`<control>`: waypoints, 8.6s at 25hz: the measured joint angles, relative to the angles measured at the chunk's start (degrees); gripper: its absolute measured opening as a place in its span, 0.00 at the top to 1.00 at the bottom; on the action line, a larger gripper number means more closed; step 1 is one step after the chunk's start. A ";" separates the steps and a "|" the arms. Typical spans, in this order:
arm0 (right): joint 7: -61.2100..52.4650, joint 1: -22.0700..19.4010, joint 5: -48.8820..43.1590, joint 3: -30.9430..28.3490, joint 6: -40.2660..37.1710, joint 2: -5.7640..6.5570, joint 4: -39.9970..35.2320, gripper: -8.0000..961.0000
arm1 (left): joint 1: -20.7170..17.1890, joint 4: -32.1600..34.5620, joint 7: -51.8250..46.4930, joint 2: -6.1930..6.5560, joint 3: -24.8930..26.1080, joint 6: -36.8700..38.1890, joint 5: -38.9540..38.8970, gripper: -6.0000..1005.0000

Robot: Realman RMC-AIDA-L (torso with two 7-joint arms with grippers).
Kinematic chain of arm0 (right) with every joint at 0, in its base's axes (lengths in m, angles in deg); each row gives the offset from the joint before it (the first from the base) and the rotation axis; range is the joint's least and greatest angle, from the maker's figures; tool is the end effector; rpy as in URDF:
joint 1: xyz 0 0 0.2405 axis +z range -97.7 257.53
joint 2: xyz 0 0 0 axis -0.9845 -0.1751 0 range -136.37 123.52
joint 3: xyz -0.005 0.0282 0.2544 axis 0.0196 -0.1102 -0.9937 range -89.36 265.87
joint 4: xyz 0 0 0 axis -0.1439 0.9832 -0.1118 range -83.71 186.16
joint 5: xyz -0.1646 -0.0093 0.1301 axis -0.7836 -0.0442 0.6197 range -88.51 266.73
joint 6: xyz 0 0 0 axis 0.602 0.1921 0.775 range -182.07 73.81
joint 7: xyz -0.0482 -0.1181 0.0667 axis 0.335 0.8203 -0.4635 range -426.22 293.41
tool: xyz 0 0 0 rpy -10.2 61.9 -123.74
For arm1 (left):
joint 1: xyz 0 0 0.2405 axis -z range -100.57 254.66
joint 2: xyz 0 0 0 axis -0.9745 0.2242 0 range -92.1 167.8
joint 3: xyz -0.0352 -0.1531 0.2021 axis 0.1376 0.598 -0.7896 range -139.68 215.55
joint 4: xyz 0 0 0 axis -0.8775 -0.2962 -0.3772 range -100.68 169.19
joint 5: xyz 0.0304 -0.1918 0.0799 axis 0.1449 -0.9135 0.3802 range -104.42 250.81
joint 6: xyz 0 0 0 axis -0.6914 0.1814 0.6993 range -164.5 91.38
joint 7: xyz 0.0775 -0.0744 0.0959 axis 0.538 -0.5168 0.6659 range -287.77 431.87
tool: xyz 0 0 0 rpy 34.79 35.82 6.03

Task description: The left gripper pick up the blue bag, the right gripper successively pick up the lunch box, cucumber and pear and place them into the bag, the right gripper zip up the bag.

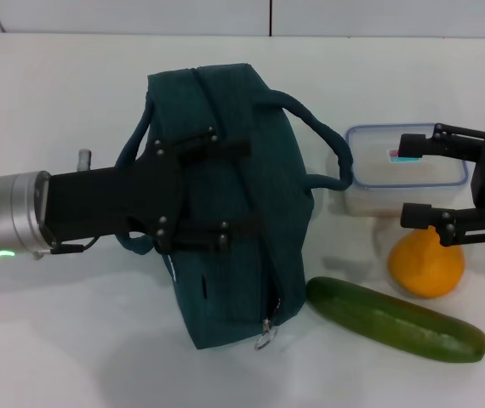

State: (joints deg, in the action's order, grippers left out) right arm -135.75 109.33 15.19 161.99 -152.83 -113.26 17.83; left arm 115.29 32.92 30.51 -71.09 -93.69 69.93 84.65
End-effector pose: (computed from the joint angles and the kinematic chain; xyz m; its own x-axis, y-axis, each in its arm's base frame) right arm 0.2197 0.3184 0.0381 0.7496 -0.0796 -0.6571 -0.1251 -0.9919 -0.0225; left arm -0.2410 0.2919 -0.0005 0.6493 0.0169 0.7604 0.1234 -0.9888 -0.0835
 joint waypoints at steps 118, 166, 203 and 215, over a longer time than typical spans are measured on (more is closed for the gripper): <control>0.05 -0.11 -0.09 -0.65 7.23 -4.01 -0.70 0.12 | 13.17 -44.49 -49.00 -10.26 -31.40 3.63 -28.76 0.23; -1.92 -6.26 36.16 -13.04 10.52 -9.35 36.87 0.13 | 18.29 -36.83 -41.88 -10.35 -31.40 -3.66 -25.81 0.91; -22.35 1.70 26.09 -12.13 25.06 -9.35 37.12 0.13 | 18.44 -34.77 -41.04 -10.41 -31.40 -3.66 -24.81 0.92; -23.15 1.88 26.39 -12.66 25.18 -9.35 36.64 0.14 | 18.27 -34.02 -40.46 -10.46 -31.40 -3.59 -24.82 0.92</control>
State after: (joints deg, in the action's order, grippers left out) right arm -158.90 111.21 41.57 149.33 -127.66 -122.61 54.47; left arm 133.56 -1.10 -9.94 -81.55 -125.10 66.34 59.83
